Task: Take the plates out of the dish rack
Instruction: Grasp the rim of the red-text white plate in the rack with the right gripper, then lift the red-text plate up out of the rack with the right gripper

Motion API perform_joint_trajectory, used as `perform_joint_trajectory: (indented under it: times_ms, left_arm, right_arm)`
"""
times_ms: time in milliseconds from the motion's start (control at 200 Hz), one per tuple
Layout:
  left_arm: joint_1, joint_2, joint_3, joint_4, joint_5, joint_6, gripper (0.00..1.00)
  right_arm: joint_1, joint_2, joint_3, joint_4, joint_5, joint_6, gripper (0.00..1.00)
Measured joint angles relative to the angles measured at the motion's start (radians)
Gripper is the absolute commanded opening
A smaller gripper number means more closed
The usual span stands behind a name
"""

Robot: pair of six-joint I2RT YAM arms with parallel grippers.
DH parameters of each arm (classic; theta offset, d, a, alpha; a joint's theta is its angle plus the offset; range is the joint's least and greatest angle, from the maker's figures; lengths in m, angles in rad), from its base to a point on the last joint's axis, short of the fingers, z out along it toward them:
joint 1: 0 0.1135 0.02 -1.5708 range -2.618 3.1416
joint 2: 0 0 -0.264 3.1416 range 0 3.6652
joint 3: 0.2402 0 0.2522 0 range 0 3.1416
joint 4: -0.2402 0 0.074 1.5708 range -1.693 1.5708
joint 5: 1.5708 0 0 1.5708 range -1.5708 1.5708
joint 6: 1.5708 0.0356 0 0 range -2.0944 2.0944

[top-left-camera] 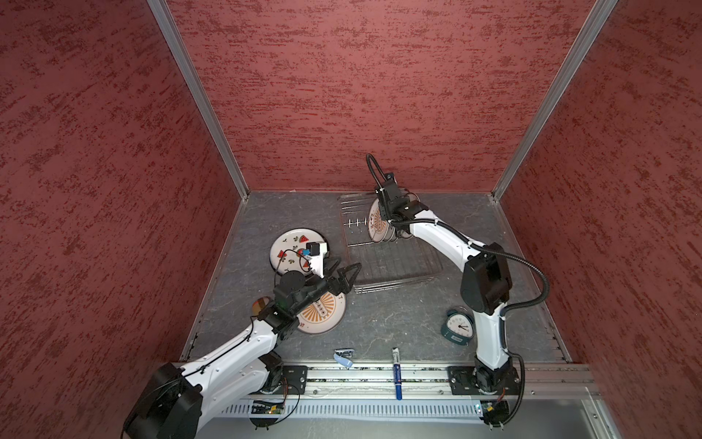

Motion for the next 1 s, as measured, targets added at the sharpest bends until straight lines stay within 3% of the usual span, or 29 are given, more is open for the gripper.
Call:
perform_joint_trajectory:
  times_ms: [481,997]
  left_arm:
    - [-0.008,-0.05,-0.01,-0.035,-0.079,-0.024,1.0]
    - [-0.035,-0.116,-0.018,-0.13,-0.108,-0.046,1.0]
  right_arm:
    - [0.06,-0.127,-0.045,0.139,0.174,-0.116,0.0]
    - [0.116,-0.531,-0.426,0.365,0.271,-0.139,0.0]
